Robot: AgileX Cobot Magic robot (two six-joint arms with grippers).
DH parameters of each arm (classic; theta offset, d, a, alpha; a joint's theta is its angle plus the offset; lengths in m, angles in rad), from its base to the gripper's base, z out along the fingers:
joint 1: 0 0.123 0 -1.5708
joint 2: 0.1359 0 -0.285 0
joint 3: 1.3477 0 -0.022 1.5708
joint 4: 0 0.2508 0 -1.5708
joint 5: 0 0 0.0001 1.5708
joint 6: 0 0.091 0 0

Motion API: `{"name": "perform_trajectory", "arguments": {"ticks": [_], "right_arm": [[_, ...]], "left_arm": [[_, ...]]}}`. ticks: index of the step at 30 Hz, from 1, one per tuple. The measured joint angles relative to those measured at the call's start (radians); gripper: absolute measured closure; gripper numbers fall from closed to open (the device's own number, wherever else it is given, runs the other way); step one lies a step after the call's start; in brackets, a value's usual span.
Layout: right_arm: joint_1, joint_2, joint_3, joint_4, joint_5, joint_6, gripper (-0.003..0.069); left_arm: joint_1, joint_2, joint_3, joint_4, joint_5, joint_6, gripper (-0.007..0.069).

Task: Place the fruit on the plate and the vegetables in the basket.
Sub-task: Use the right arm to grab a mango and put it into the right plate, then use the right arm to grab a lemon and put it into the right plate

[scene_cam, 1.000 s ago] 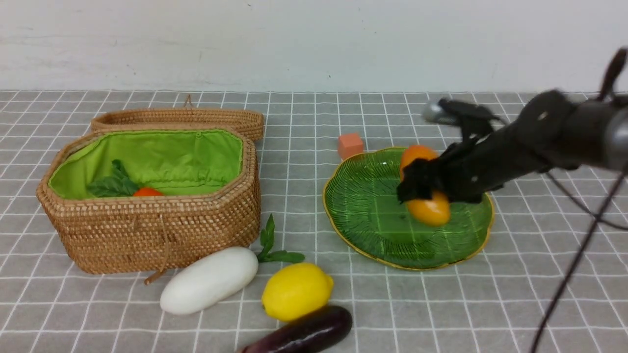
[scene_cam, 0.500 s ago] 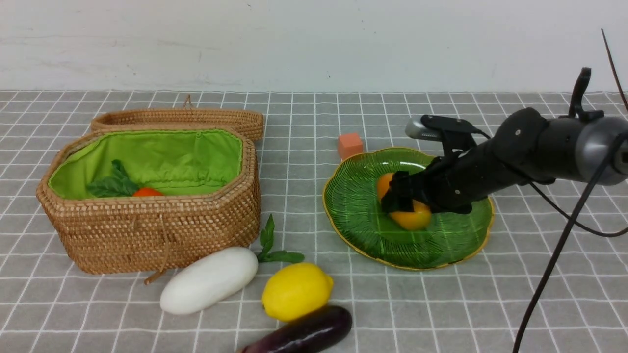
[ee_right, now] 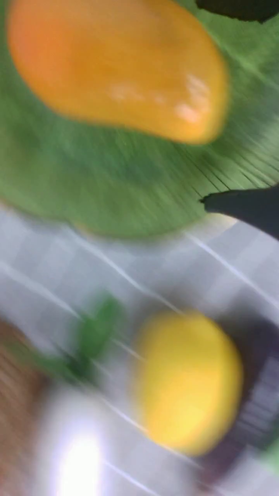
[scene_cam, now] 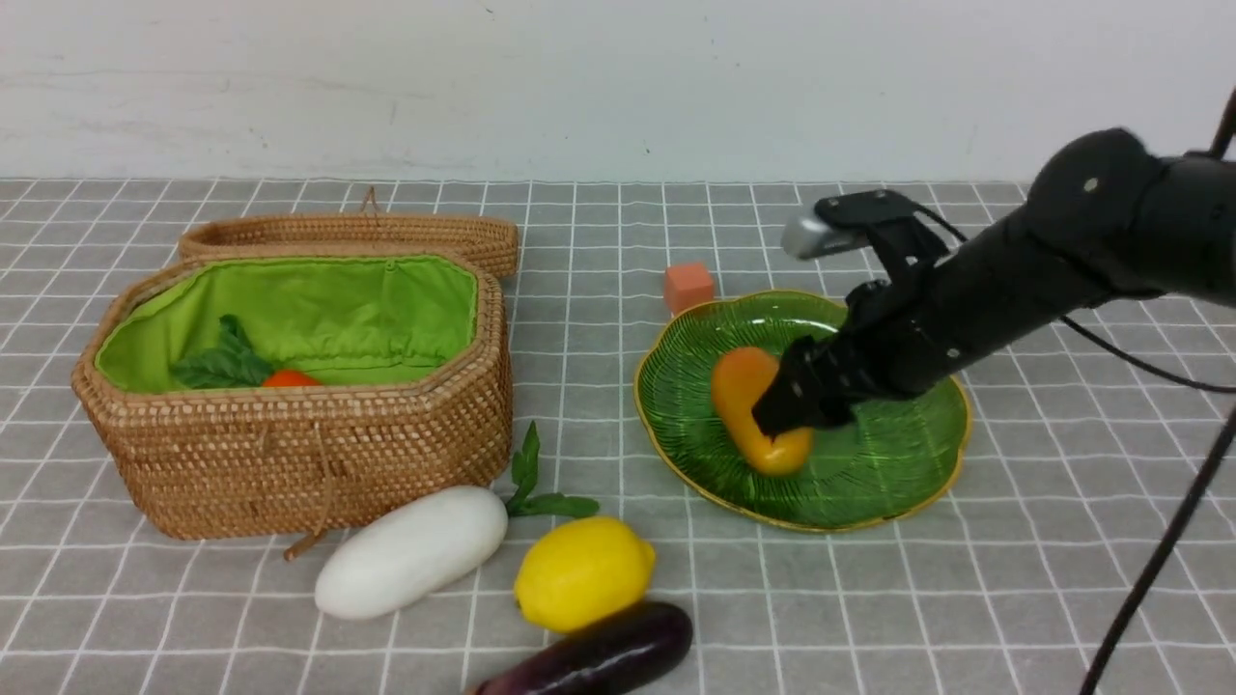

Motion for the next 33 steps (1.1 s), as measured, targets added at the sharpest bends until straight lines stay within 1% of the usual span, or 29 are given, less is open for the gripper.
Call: {"name": "perform_trajectory", "arguments": {"ticks": [2, 3, 5, 9, 11, 13, 15, 17, 21, 24, 29, 33], "right_arm": [[0.016, -0.004, 0.000, -0.003, 0.032, -0.035, 0.0078], [0.057, -0.004, 0.000, -0.007, 0.057, -0.064, 0.0078], [0.096, -0.004, 0.000, -0.011, 0.057, -0.064, 0.0078], [0.232, -0.004, 0.000, -0.075, 0.006, -0.063, 0.0079], [0.297, -0.004, 0.000, -0.157, -0.031, -0.058, 0.0079], [0.358, -0.004, 0.000, -0.238, -0.073, -0.018, 0.0079], [0.397, -0.004, 0.000, -0.329, -0.113, 0.046, 0.0079], [0.452, -0.004, 0.000, -0.480, -0.161, 0.146, 0.0069], [0.502, 0.016, -0.003, -0.664, -0.194, 0.243, 0.0039], [0.528, 0.058, -0.023, -0.681, -0.198, 0.263, 0.0027], [0.536, 0.109, -0.067, -0.628, -0.198, 0.268, 0.0027], [0.536, 0.136, -0.092, -0.610, -0.197, 0.268, 0.0035]], "left_arm": [[0.000, 0.000, 0.000, 0.000, 0.000, 0.000, 0.0386], [0.000, 0.000, 0.000, 0.000, 0.000, 0.000, 0.0386], [0.000, 0.000, 0.000, 0.000, 0.000, 0.000, 0.0386], [0.000, 0.000, 0.000, 0.000, 0.000, 0.000, 0.0386], [0.000, 0.000, 0.000, 0.000, 0.000, 0.000, 0.0386], [0.000, 0.000, 0.000, 0.000, 0.000, 0.000, 0.0386], [0.000, 0.000, 0.000, 0.000, 0.000, 0.000, 0.0386], [0.000, 0.000, 0.000, 0.000, 0.000, 0.000, 0.0386], [0.000, 0.000, 0.000, 0.000, 0.000, 0.000, 0.0386], [0.000, 0.000, 0.000, 0.000, 0.000, 0.000, 0.0386], [0.000, 0.000, 0.000, 0.000, -0.001, 0.000, 0.0386], [0.000, 0.000, 0.000, 0.000, -0.001, 0.000, 0.0386]]}}
